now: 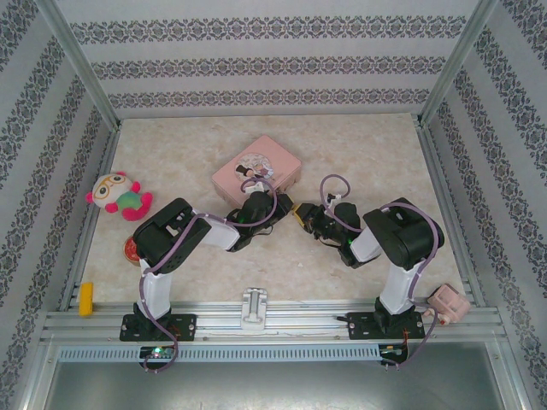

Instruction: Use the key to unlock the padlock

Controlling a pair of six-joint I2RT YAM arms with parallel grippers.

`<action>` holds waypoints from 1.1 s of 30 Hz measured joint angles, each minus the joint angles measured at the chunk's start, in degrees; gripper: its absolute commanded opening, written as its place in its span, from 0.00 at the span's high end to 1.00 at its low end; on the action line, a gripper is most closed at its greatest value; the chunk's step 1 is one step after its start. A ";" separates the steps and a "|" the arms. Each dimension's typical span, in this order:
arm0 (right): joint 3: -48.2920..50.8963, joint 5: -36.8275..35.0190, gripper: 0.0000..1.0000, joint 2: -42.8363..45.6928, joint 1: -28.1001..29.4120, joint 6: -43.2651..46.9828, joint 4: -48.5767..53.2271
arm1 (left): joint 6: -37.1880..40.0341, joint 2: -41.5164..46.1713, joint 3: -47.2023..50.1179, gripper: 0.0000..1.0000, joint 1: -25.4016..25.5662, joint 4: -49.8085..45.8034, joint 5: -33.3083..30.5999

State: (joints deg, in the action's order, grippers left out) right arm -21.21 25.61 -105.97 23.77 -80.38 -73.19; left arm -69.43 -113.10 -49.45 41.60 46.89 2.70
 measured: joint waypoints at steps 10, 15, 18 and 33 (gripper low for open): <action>0.96 -0.46 0.65 -0.07 -0.04 1.38 0.00 | 0.04 0.24 0.46 1.00 0.00 0.13 0.44; 1.46 -0.72 0.63 0.92 -1.20 1.49 -1.07 | 0.59 0.76 1.16 1.00 0.11 0.07 2.38; 1.27 -0.72 0.63 2.08 -1.92 1.49 -2.47 | 1.29 1.18 1.84 1.00 0.68 0.02 3.58; 4.09 -2.25 0.82 2.49 -2.03 0.96 -4.24 | 1.92 2.16 3.06 1.00 1.09 0.02 4.81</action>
State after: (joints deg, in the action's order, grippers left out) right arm -17.12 23.35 -103.48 21.74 -79.42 -77.43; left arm -67.51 -110.93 -46.39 42.70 46.92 7.51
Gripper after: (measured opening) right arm 0.198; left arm 0.138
